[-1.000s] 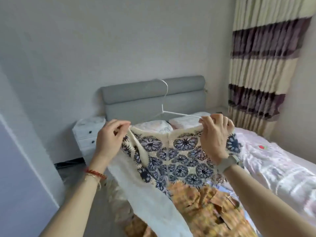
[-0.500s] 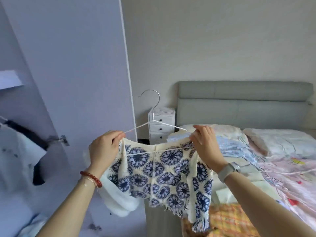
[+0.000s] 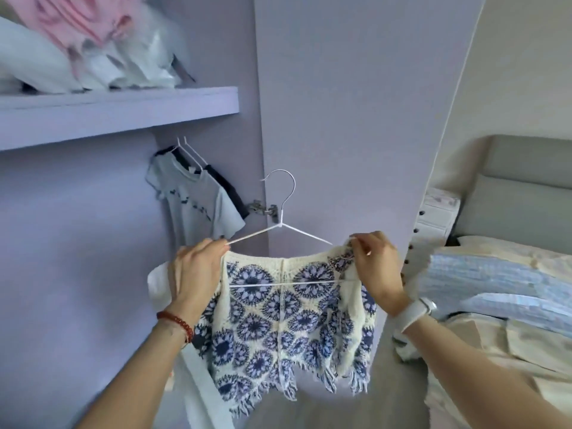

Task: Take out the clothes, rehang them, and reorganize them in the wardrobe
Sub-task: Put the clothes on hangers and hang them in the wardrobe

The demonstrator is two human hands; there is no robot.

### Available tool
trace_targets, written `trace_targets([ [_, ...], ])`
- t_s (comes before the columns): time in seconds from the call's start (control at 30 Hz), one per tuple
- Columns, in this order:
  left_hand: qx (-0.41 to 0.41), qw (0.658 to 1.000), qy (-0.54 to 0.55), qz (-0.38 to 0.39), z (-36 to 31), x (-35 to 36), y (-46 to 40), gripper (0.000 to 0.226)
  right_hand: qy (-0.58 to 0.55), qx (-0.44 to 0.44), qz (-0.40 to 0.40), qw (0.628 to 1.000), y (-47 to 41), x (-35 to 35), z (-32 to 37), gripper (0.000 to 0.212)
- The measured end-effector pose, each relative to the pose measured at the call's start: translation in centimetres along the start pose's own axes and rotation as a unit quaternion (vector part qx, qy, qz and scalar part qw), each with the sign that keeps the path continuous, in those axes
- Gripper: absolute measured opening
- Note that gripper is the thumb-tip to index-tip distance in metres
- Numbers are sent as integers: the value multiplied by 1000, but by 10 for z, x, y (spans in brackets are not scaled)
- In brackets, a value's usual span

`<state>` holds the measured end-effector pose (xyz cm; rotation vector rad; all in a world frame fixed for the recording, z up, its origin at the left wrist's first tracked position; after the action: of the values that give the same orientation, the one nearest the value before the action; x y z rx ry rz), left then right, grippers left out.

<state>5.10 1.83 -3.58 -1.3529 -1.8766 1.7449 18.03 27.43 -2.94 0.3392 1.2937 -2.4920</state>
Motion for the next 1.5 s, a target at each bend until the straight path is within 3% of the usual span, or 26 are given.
trace_targets([
  [0.17,20,997,-78,-15,48,-26,7,16,-7,46,71,996,2,65,5,21],
  [0.3,49,991,-126,16,67,-38,12,21,-17,31,126,991,-19,100,9,20],
  [0.4,-16,987,-157,-12,79,-37,13,22,-72,29,146,986,-24,131,30,19],
  [0.47,-86,980,-172,-49,89,-35,11,20,-143,47,251,956,-13,153,43,19],
  [0.53,-118,973,-183,-78,98,-33,8,18,-227,80,416,877,9,173,51,21],
  [0.57,-123,972,-185,-84,103,-32,6,18,-247,78,461,849,16,182,51,23],
  [0.6,-125,971,-184,-85,107,-31,4,17,-262,66,458,847,16,191,50,24],
  [0.63,-128,971,-182,-85,112,-29,1,16,-263,33,407,874,9,200,47,24],
  [0.7,-141,970,-179,-87,121,-28,-3,14,-228,-83,249,938,-18,220,41,25],
  [0.73,-150,968,-178,-90,125,-29,-4,13,-193,-149,193,950,-30,232,39,25],
  [0.8,-171,963,-178,-109,135,-29,-5,14,-156,-241,174,942,-48,251,37,25],
  [0.97,-223,951,-176,-125,153,-36,-2,15,-183,-362,237,883,-59,280,46,29],
  [1.07,-256,936,-210,-117,162,-34,-8,15,-224,-311,237,893,-54,296,54,13],
  [1.2,-286,912,-263,-127,164,-20,-32,28,-249,-221,190,924,-44,315,65,9],
  [1.37,-46,926,-330,-180,127,-9,-83,34,-248,-101,146,952,-50,345,82,14],
  [1.5,81,901,-385,-181,112,2,-131,41,-258,-2,104,961,-68,366,106,19],
])
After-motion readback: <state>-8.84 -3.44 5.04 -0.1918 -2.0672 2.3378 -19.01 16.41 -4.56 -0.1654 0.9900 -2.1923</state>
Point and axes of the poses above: each hand's wrist, its own y-axis away from the middle knuckle, its own x-axis out of the palm, z = x × y, the point moved 2 cm from there along -y, towards the middle knuckle, and after that the axes turned 14 degrees about -z, right-handed, at the moved point
